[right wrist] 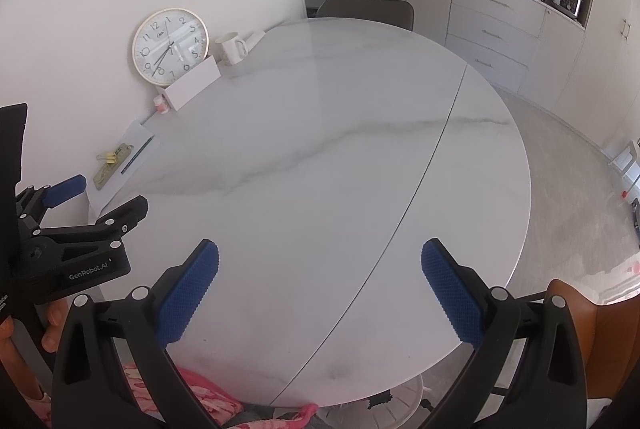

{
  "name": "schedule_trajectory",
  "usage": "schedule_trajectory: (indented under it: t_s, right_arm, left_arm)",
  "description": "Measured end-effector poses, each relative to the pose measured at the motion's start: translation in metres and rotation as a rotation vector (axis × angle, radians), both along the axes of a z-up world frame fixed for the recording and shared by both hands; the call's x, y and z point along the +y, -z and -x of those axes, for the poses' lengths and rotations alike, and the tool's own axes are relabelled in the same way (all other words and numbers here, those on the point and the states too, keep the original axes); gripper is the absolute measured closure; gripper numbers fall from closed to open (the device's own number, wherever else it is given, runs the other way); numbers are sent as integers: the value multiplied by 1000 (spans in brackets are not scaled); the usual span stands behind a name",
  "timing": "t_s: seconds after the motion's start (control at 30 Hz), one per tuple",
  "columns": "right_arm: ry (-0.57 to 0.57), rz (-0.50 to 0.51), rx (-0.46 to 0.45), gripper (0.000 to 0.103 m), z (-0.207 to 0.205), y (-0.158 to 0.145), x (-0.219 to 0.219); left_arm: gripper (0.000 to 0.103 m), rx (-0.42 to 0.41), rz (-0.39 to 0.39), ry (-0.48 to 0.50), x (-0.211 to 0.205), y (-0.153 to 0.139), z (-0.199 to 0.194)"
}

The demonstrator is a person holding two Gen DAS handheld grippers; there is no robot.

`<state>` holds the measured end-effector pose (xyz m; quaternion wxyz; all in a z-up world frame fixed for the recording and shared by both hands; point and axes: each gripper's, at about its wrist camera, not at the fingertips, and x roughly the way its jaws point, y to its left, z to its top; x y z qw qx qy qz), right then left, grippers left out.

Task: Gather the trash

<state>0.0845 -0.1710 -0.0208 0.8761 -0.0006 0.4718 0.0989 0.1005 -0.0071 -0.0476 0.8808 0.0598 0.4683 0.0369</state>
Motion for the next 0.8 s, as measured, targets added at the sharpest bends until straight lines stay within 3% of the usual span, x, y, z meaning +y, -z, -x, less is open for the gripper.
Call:
schedule_trajectory:
  t_s: [0.8]
  right_arm:
    - [3, -2, 8, 2, -2, 4, -3]
  left_arm:
    - [8, 20, 2, 11, -5, 4, -2]
